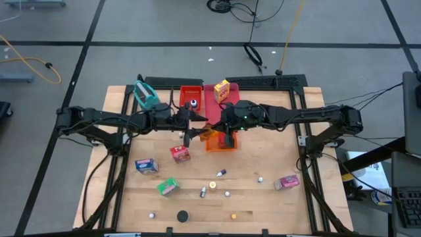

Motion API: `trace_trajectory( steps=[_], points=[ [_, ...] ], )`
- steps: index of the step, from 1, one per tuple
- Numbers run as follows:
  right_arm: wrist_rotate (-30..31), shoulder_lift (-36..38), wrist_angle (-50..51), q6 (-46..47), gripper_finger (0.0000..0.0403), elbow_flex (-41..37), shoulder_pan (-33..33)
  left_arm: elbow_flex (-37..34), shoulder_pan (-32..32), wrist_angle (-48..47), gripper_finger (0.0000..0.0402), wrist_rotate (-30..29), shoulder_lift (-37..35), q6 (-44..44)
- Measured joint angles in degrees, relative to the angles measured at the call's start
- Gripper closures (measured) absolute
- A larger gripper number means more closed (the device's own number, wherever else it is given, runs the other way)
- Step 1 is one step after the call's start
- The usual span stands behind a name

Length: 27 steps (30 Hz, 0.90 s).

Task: Pick & Place Kitchen Items
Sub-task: Put the orange spice bag into the orange bin

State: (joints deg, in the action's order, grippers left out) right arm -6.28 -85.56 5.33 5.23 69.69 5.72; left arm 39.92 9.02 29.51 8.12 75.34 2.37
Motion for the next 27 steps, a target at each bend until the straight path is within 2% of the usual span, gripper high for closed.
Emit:
trace_trajectory(
  steps=[7, 27],
  points=[
    [0.0, 0.1, -0.5, -0.1, 0.0403, 0.1, 0.0, 0.0, 0.0, 0.7, 0.0176, 3.9, 0.3, 0.1],
    [0.2, 0.1, 3.1, 0.3, 0.0403, 0.0, -0.1, 0.0, 0.0, -1.1, 0.0176, 1.9, 0.3, -0.5]
  ],
)
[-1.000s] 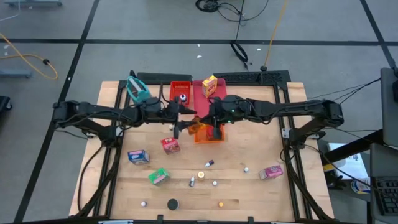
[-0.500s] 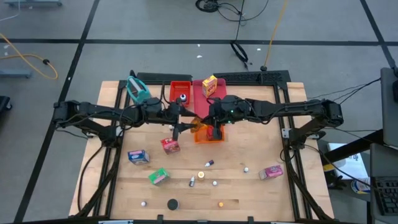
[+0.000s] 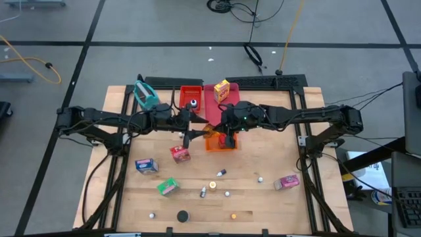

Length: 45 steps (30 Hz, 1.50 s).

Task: Pick & Place Kitchen Items
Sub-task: Put the orange spice bag into the orange bin

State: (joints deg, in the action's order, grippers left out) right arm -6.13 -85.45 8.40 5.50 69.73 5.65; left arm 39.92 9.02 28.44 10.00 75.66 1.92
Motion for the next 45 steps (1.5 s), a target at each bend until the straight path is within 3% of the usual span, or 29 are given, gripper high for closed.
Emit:
trace_trajectory(
  steps=[9, 13, 19, 34, 45],
  points=[
    [-0.1, 0.0, -1.1, 0.0, 0.0403, 0.0, 0.0, 0.0, 0.0, -0.5, 0.0195, 0.1, 0.0, -0.5],
    [-0.1, 0.0, -1.1, -0.1, 0.0403, 0.0, 0.0, 0.0, 0.0, -0.5, 0.0257, 0.4, 0.1, -2.1],
    [-0.2, 0.0, -1.1, -0.1, 0.0403, 0.0, 0.0, 0.0, 0.2, -0.4, 0.0389, 0.4, 0.1, -4.5],
    [0.1, 0.0, 2.3, -0.2, 0.0393, -0.1, 0.1, 0.0, 0.2, -2.7, 0.0401, -1.2, 0.2, -2.8],
    [0.3, 0.6, 8.3, -1.6, 0.0328, -0.1, 1.1, 0.0, 0.2, -3.3, 0.0401, -3.0, 0.2, -1.2]
  ],
)
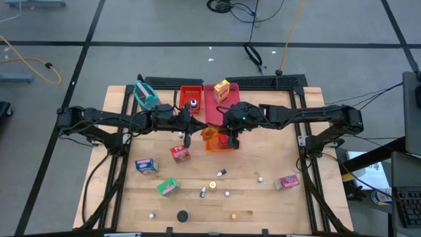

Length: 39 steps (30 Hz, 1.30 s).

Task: Pick & Place Kitchen Items
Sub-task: Put the orange spice bag into the orange bin

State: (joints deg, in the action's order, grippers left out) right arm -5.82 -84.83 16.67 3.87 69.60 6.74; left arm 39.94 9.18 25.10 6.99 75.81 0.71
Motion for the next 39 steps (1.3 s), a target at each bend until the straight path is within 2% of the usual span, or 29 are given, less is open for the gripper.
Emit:
trace_trajectory(
  steps=[3, 6, 10, 14, 20, 23, 34, 39],
  points=[
    [0.5, 0.7, 0.8, -0.1, 0.0318, 0.0, 0.7, -0.3, -0.3, 0.3, 0.0401, -1.2, 0.0, 0.5],
    [4.2, 2.4, 4.3, -0.6, 0.0317, -0.1, 0.9, -2.1, -0.7, 1.6, 0.0401, -3.4, 0.0, 0.9],
    [8.7, 5.6, 4.9, -1.0, 0.0322, -1.2, 1.0, -7.1, -0.7, 10.0, 0.0402, -4.1, 0.0, 2.7],
    [8.8, 8.8, 4.6, -0.9, 0.0322, -3.1, 0.9, -12.2, -0.8, 19.7, 0.0402, -6.3, 0.0, 3.1],
    [8.8, 12.4, 0.1, -0.9, 0.0322, -6.8, 0.9, -15.4, -0.8, 23.2, 0.0402, -10.1, 0.1, 3.3],
    [8.8, 13.3, -0.5, -0.9, 0.0325, -8.0, 0.9, -15.4, -0.9, 24.8, 0.0402, -10.2, 2.2, 3.5],
    [8.7, 14.5, -3.2, -0.9, 0.0325, -10.4, 0.6, -15.0, -1.2, 40.3, 0.0402, -10.0, 17.4, 5.8],
    [8.8, 14.5, -3.4, -0.9, 0.0325, -10.4, 0.6, -15.0, -1.1, 46.4, 0.0402, -9.0, 21.1, 6.5]
  ],
)
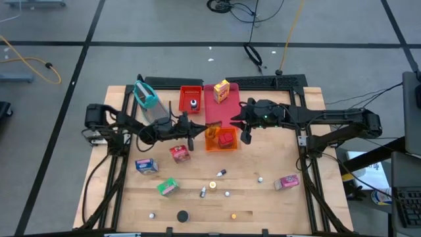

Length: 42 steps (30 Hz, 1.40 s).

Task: Pick & Place Kitchen Items
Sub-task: Put the orange spice bag into the orange bin

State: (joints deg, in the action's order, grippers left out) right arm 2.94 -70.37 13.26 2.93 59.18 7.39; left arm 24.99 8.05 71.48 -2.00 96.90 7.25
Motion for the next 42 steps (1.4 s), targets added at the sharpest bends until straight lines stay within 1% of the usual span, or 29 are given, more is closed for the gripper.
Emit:
trace_trajectory(
  steps=[8, 14, 22, 31, 35, 39, 42],
  points=[
    [0.0, 0.0, -0.6, -0.2, 0.0328, 0.0, 0.0, 0.8, 0.0, 0.5, 0.0401, 0.3, 0.2, -0.1],
    [0.0, 0.0, -1.7, -0.6, 0.0328, 0.0, 0.0, 1.9, 0.0, -5.2, 0.0401, 0.4, 0.3, -0.7],
    [0.0, 0.0, -1.7, -0.6, 0.0328, 0.0, 0.0, 1.8, -0.2, -5.8, 0.0402, 0.0, 0.2, -0.8],
    [0.0, 0.0, -1.7, -0.6, 0.0328, 0.0, 0.0, 1.8, -0.8, -6.4, 0.0401, -0.4, 0.3, -3.9],
    [0.0, 0.0, -1.7, -0.6, 0.0328, 0.0, 0.0, 1.8, -0.7, -5.5, 0.0402, -0.6, 1.9, -4.0],
    [-0.1, 0.0, -1.7, -0.6, 0.0328, 0.0, 0.0, 2.2, -0.8, -1.4, 0.0401, -0.6, 6.3, -3.5],
    [-0.2, 0.0, -1.7, -0.4, 0.0328, 0.1, 0.0, 2.1, -0.7, 2.1, 0.0401, -0.6, 8.1, -4.2]
  ],
)
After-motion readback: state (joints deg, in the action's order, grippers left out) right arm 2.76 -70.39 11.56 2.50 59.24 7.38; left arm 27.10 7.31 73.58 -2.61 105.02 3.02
